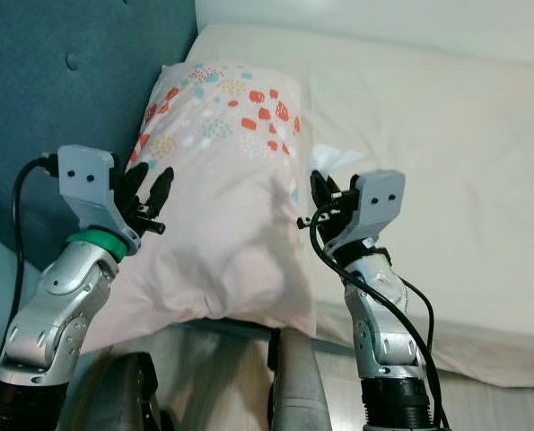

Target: Clean up the room

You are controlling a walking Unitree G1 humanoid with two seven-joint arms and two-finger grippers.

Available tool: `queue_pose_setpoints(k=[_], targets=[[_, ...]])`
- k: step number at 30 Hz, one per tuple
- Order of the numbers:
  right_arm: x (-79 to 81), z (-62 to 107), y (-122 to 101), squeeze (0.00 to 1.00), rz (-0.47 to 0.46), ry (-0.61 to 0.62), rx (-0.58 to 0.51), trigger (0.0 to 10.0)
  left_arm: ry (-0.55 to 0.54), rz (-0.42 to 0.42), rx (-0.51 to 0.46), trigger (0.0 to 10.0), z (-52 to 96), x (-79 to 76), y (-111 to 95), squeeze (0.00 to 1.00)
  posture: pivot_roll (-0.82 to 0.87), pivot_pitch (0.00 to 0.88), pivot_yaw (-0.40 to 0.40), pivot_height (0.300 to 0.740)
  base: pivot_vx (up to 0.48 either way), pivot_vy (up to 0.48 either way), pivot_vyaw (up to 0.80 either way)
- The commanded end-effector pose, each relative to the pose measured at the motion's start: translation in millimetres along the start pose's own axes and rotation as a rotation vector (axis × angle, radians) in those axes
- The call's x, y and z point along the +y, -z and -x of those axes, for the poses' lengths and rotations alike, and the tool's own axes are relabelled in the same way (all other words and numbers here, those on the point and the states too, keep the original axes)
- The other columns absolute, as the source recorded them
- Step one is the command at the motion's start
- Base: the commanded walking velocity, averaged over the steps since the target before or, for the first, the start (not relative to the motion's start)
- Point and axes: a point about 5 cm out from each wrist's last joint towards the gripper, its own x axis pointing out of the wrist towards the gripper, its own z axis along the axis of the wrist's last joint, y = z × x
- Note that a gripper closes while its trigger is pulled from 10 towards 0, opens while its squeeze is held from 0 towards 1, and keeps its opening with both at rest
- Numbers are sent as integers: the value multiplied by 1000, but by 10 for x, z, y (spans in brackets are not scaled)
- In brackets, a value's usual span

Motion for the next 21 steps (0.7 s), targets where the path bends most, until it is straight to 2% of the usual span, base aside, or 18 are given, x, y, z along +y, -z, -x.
queue_pose_setpoints(k=[1, 6, 14, 21], targets=[[12, -8, 35, 0, 11, -10, 11, 10000, -10, -10, 9, 10000, 8, -18, 63, 0, -103, 27, 3, 654, 0, 0, 0], [16, -23, 48, 0, 16, -13, 12, 10000, -9, -8, 0, 10000, -13, -48, 58, 0, -103, 21, 2, 664, 0, 0, 0], [-32, -32, 64, 0, 27, -8, 8, 10000, 3, 15, -16, 10000, -102, -124, 50, 0, -117, 12, 6, 703, 0, 0, 0], [-40, -32, 75, 0, 26, 0, 9, 10000, 16, 12, -17, 10000, -114, -151, 63, 0, -116, 14, 11, 728, 0, 0, 0]])
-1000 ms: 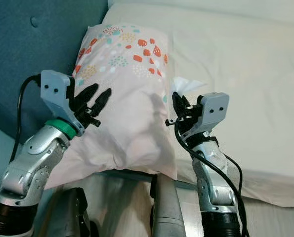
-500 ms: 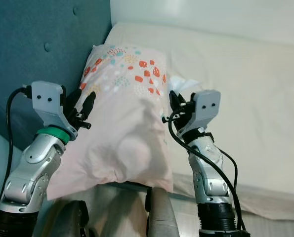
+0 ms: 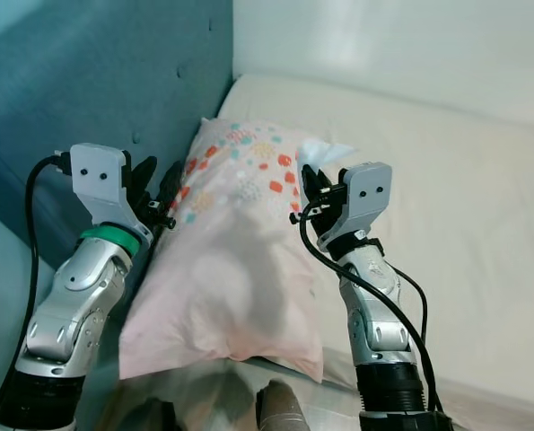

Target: Clean up the room

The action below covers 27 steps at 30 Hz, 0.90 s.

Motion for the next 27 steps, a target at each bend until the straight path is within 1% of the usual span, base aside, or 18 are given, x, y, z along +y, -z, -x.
queue_pose_setpoints(k=[1, 4, 9, 18, 21, 22, 27], targets=[[-43, 35, 32, 0, 3, 21, 6, 10000, 15, -5, 19, 10000, 9, -33, 57, 0, -115, 16, 13, 733, 0, 0, 0], [-36, 34, 51, 0, -2, 34, 9, 10000, 18, -3, 21, 10000, 8, -37, 65, 0, -115, 18, 17, 740, 0, 0, 0], [-35, 41, 68, 0, -9, 54, 11, 10000, 26, -1, 26, 10000, 2, -48, 75, 0, -116, 24, 23, 740, 0, 0, 0], [-7, 56, 94, 0, -19, 52, 13, 10000, 34, 1, 29, 10000, -4, -61, 78, 0, -119, 30, 30, 740, 0, 0, 0], [31, 44, 104, 0, -27, 42, 15, 10000, 38, 1, 31, 10000, -1, -66, 82, 0, -118, 32, 34, 740, 0, 0, 0], [80, 23, 114, 0, -37, 31, 18, 10000, 44, 0, 35, 10000, 2, -72, 88, 0, -117, 32, 36, 740, 0, 0, 0], [140, 1, 134, 0, -51, 18, 21, 10000, 46, 13, 55, 10000, 10, -70, 120, 0, -111, 36, 40, 740, 0, 0, 0]])
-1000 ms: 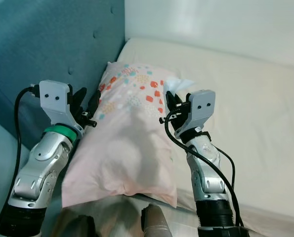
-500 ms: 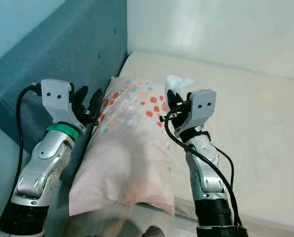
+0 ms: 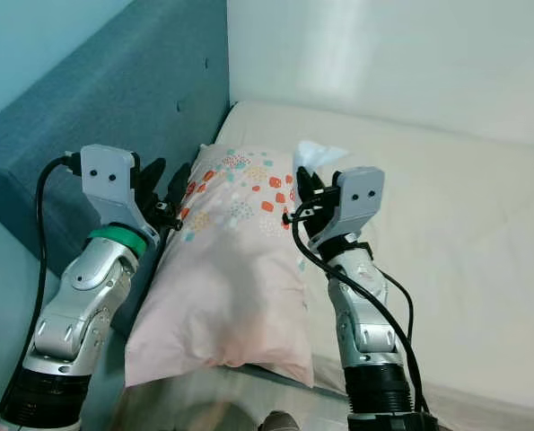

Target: Clean up the room

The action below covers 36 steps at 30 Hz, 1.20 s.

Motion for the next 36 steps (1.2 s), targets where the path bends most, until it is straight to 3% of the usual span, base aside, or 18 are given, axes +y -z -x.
queue_pose_setpoints(k=[1, 16, 36], targets=[[15, 12, 45, 0, -3, 0, 17, 10000, 3, 5, 42, 10000, 18, -13, 84, 0, -111, 36, 40, 740, 0, 0, 0], [67, -20, 71, 0, -19, -13, 22, 10000, -2, 4, 42, 10000, 32, -13, 79, 0, -104, 39, 41, 740, 0, 0, 0], [87, -24, 93, 0, -34, -15, 28, 10000, 4, 2, 44, 10000, 46, -15, 69, 0, -102, 38, 45, 740, -359, 0, 0]])
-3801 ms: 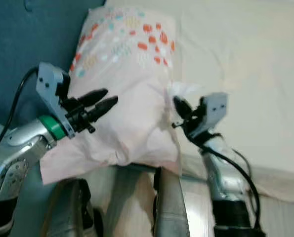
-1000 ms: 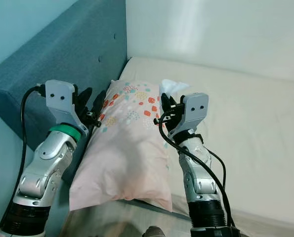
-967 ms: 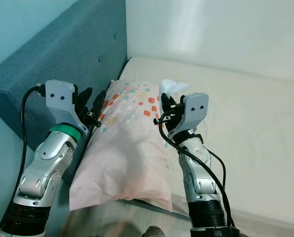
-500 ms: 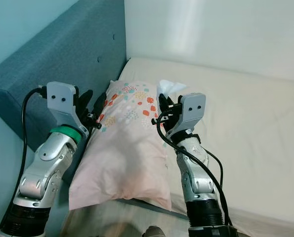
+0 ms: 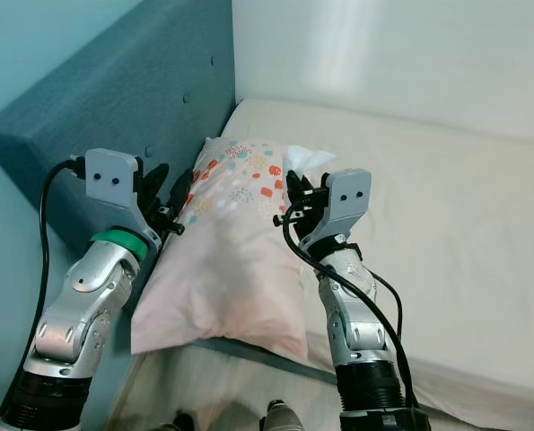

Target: Clean up the room

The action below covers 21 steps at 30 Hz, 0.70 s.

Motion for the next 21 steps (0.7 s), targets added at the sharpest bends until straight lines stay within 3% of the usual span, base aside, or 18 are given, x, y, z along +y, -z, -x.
queue_pose_setpoints(k=[1, 21], targets=[[12, 12, 41, 0, -1, -5, 17, 10000, 0, -6, 19, 10000, 28, -3, 32, 0, -103, 37, 46, 740, -416, 0, 0], [10, 12, 62, 0, -4, -12, 25, 10000, 5, -8, 20, 10000, 20, -11, 38, 0, -104, 28, 46, 740, -460, 0, 0]])
